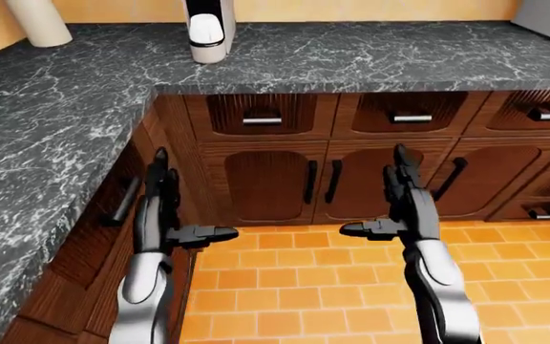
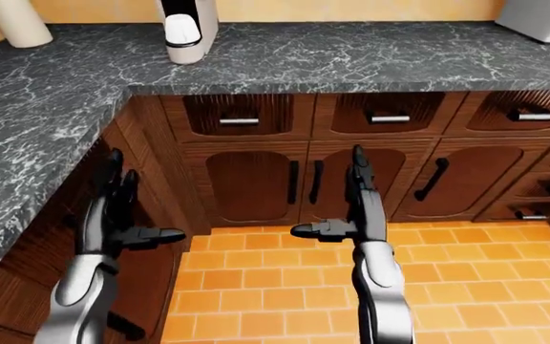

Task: Pick the mug from under the coffee machine dispenser and place it on the counter.

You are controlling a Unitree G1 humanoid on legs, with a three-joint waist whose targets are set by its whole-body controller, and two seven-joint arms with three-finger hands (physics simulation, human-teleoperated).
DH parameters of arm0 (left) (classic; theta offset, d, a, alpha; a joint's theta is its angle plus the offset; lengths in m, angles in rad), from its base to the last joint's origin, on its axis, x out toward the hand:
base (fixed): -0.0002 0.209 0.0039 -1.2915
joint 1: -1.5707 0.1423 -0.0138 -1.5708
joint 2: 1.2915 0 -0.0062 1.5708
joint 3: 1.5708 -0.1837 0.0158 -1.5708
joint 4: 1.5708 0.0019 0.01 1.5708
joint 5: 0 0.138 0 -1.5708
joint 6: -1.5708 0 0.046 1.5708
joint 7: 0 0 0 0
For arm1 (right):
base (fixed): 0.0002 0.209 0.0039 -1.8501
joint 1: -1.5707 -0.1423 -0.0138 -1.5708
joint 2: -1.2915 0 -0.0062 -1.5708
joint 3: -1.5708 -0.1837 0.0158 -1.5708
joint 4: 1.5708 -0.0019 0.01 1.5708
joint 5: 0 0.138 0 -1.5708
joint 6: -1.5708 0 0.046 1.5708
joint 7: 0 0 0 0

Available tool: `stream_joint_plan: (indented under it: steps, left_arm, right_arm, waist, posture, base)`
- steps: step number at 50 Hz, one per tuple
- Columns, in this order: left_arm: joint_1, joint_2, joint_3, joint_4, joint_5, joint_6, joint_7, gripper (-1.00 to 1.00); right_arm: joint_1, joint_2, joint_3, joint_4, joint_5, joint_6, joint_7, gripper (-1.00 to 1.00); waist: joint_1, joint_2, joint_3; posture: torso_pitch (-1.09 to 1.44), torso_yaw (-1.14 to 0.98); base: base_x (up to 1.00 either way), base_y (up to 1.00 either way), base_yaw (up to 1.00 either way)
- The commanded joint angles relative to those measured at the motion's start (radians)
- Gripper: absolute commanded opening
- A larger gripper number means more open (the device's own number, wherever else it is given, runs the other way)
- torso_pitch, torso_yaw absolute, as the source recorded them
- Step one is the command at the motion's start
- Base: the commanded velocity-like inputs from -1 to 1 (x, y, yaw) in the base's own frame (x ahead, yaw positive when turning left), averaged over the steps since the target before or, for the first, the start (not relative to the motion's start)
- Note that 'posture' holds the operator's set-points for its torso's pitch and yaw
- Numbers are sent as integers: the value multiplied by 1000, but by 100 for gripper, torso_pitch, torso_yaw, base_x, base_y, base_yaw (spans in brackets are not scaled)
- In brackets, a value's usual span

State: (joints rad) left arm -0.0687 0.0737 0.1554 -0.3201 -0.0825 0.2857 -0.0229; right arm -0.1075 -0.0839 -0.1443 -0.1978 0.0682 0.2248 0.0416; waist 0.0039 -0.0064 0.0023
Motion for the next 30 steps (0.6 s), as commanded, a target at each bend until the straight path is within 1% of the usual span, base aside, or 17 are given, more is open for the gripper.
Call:
stream_joint_plan:
  steps: [1,6,7,10,11,14,18,23,30]
  left_arm:
    - [-39,17,12,-86,-10,32,3,100]
    - [-86,52,60,-174,-24,116,4,100]
    - [-99,59,71,-192,-31,138,8,100]
    - [-121,82,90,-230,-36,164,9,100]
    - [-139,98,106,-252,-38,175,8,100]
    - [-177,129,140,-291,-53,229,16,100]
    - [-201,165,179,-289,-67,245,24,100]
    - [-244,224,243,-301,-118,294,45,100]
    - [-277,284,277,-320,-158,339,67,100]
  right_arm:
    - [-33,-14,-10,-72,13,10,3,100]
    - [-76,-44,-49,-112,39,55,4,100]
    - [-99,-56,-66,-143,60,88,2,100]
    - [-145,-89,-93,-206,94,166,-7,100]
    - [-170,-109,-110,-222,109,192,-8,100]
    - [-215,-150,-141,-220,129,208,-14,100]
    - [-267,-199,-176,-222,175,240,-34,100]
    - [-308,-248,-200,-207,212,253,-55,100]
    - [-335,-290,-216,-188,237,253,-71,100]
  waist:
    - [0,0,-17]
    - [-1,1,-12]
    - [-1,1,-11]
    - [0,2,-9]
    - [0,3,-7]
    - [0,3,-1]
    - [-1,0,4]
    - [-1,2,8]
    - [0,3,15]
  posture:
    - [0,0]
    - [0,0]
    - [0,0]
    - [0,0]
    - [0,0]
    - [0,0]
    - [0,0]
    - [0,0]
    - [0,0]
  base:
    - [0,0,0]
    - [0,0,0]
    - [0,0,0]
    - [0,0,0]
    - [0,0,0]
    - [0,0,0]
    - [0,0,0]
    - [0,0,0]
    - [0,0,0]
